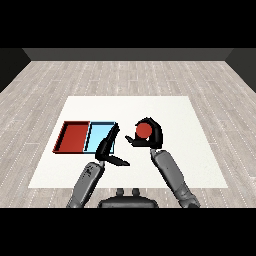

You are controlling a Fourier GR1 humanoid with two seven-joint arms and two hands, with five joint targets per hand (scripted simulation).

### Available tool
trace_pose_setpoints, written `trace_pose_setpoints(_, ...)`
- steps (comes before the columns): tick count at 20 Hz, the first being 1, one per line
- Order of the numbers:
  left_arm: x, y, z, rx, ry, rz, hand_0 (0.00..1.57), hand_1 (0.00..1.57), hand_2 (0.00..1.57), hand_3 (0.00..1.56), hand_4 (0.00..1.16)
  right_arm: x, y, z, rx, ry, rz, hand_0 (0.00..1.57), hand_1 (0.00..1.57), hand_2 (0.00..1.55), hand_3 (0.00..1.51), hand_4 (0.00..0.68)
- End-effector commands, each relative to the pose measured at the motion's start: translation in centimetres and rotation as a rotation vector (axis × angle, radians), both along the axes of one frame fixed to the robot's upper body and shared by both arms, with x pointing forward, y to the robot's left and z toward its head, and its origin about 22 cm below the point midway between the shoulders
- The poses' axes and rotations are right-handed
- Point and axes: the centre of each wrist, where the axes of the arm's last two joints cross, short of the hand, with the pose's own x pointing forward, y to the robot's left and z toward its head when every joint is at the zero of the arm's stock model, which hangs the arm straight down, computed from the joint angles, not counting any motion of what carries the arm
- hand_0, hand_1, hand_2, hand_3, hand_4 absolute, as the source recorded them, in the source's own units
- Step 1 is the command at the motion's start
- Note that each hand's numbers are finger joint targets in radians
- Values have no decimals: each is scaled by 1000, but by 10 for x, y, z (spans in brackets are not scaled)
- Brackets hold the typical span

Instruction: Pick the red can and put it in the red box

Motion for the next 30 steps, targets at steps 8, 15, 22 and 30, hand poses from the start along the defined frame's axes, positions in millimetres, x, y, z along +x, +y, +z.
trace_pose_setpoints(8,11,-27,-31,-5,110,-47,0,0,0,0,0,-8,21,-2,-26,-3,52,1571,1571,1478,1414,651)
trace_pose_setpoints(15,10,-54,0,-15,145,-77,0,0,0,0,0,-2,21,6,-5,-6,79,1571,1571,1475,1410,637)
trace_pose_setpoints(22,37,-39,-3,-15,170,-70,0,0,0,0,0,-8,31,5,-7,-51,104,1571,1571,1479,1412,629)
trace_pose_setpoints(30,19,-69,-19,-42,140,-134,0,0,0,0,0,-18,46,26,13,-33,112,1571,1571,1485,1414,651)
